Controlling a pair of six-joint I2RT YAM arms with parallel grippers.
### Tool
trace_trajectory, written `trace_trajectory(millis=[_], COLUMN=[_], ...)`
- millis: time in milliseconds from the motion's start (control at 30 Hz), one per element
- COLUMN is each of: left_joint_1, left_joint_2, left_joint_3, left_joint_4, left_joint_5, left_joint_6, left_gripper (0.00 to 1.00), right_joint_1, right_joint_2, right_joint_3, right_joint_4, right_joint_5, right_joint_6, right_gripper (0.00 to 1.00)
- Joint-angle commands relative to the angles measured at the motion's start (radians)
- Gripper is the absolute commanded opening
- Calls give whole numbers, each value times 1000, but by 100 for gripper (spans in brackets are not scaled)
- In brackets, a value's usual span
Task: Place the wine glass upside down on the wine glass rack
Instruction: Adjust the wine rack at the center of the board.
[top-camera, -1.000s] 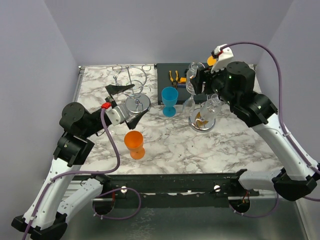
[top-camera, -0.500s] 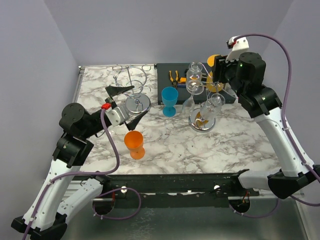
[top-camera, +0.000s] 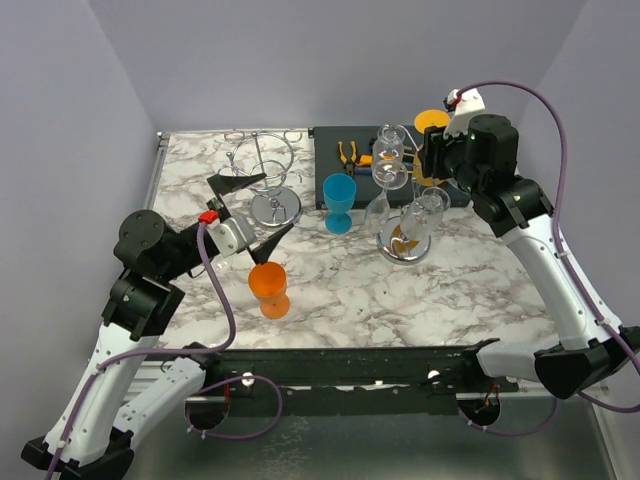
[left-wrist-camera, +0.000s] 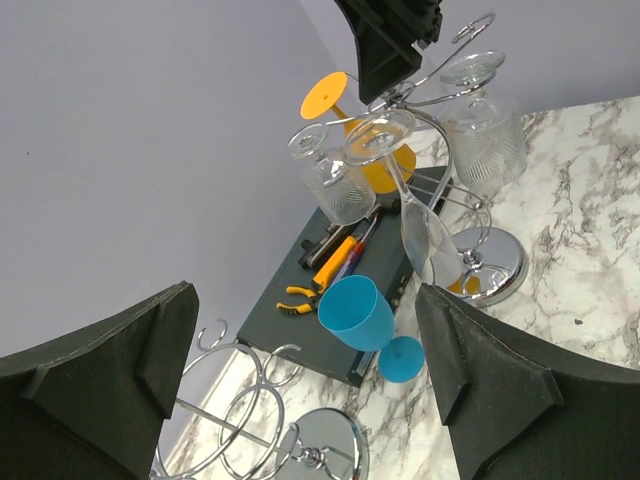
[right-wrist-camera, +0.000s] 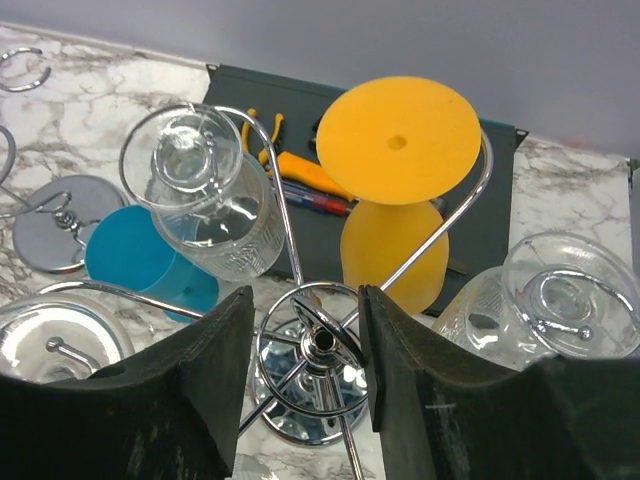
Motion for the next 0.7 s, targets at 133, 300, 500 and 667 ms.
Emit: trace_trajectory(millis=[133,300,500,667], left_joint_1=[4,4,4,4], left_joint_2=[0,5,8,7], left_joint_3=[27,27,28,27], left_joint_4=[-9,-9,-9,-9], left_joint_5=[22,25,22,19], left_joint_6=[8,9,14,17], left_gripper=[99,99,99,99], right_joint_1=[-7,-8,-8,-7], right_joint_2=[-20,-25,-14,-19], right_joint_3=[-59,-74,-96,-117], right_joint_4=[19,60,99,114], right_joint_5=[-1,1,-13,7], right_joint_6=[5,12,77,123], right_gripper=[46,26,8,1])
